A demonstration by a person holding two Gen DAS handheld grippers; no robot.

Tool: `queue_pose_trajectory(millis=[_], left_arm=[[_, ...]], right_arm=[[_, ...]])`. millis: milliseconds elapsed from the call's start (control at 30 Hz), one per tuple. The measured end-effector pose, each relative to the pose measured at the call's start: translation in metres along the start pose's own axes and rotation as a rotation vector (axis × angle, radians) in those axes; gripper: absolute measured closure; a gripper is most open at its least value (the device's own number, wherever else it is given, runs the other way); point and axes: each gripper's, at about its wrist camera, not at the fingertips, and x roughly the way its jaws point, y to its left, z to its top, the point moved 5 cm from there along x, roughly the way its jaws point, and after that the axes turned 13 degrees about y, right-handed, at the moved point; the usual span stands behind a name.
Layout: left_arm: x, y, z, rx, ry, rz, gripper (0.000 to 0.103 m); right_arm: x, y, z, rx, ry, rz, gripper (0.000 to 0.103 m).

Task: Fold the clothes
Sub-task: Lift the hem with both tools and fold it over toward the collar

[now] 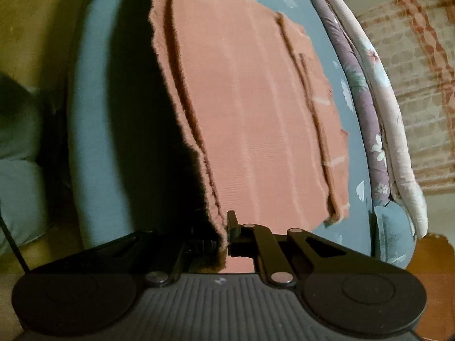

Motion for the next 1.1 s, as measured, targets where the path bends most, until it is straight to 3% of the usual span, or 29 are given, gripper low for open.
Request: queue_pose_trajectory(millis=[200, 567, 1100], left_arm=[[0.002, 0.062, 0.012, -0.012, -0.012, -0.021, 0.099], [0.036, 0.146, 0.038, -0.049, -0.031, 0.01, 0.099], [0.128, 0.244, 0.076, -0.169, 0.0, 0.02, 0.098]], right_arm=[[0.003, -0.055, 0.013, 0.046, 0.002, 0.008, 0.093], [0.037, -0.143, 0.031, 0.114, 0.0, -0.028, 0.093], [0.146, -0.248, 0.075, 0.175, -0.005, -0.113, 0.093]])
